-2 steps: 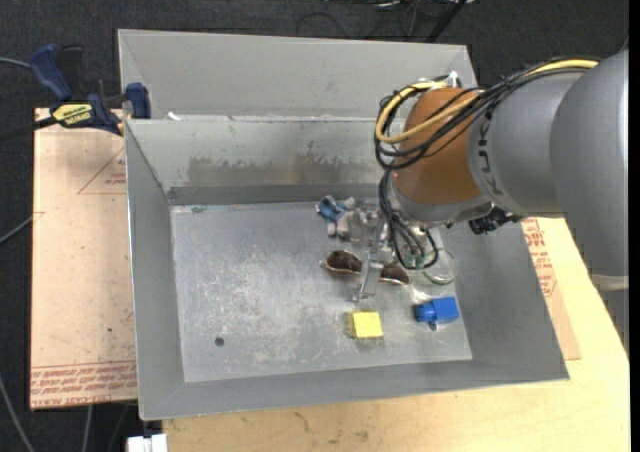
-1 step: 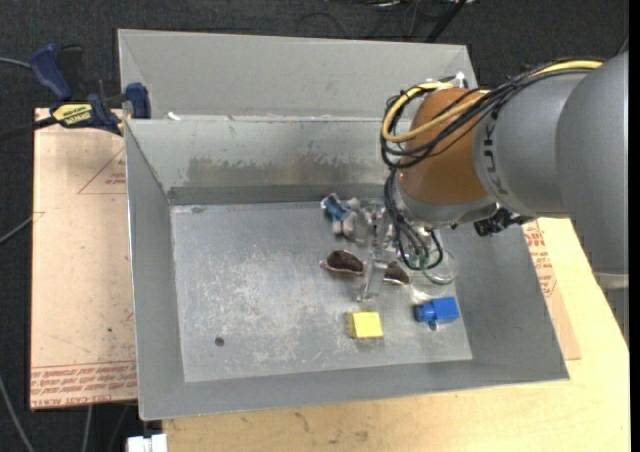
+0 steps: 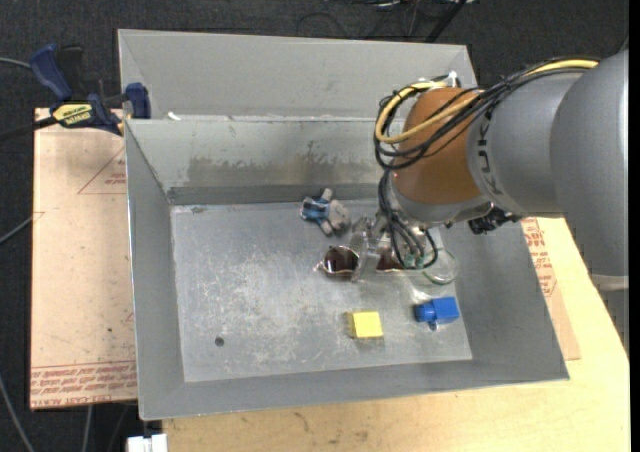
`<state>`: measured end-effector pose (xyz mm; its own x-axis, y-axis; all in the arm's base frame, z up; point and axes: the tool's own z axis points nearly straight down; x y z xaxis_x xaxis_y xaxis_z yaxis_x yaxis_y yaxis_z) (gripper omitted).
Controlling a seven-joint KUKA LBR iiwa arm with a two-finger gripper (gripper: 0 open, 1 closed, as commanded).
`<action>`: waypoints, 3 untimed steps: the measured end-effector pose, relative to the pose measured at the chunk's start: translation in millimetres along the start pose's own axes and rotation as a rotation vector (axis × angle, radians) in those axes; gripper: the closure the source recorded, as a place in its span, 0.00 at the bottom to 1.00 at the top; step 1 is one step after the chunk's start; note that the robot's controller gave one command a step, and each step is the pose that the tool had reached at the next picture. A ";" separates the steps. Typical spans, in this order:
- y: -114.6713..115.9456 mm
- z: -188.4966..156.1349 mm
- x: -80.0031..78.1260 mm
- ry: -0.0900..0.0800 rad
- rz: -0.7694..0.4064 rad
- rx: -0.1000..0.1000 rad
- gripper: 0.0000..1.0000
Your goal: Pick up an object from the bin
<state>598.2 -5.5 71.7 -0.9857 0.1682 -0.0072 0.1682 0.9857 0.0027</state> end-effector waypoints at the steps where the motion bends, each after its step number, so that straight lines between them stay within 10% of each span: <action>1: 0.0 0.0 0.0 0.000 0.000 0.000 1.00; 3: -0.4 -29.6 3.0 0.013 -0.001 0.002 1.00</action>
Offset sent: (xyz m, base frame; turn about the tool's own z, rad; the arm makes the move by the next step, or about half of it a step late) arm 0.0000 0.0001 0.0778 0.0000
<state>595.0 -5.4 101.2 -0.9858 0.1676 0.0060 0.1676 0.9859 0.0005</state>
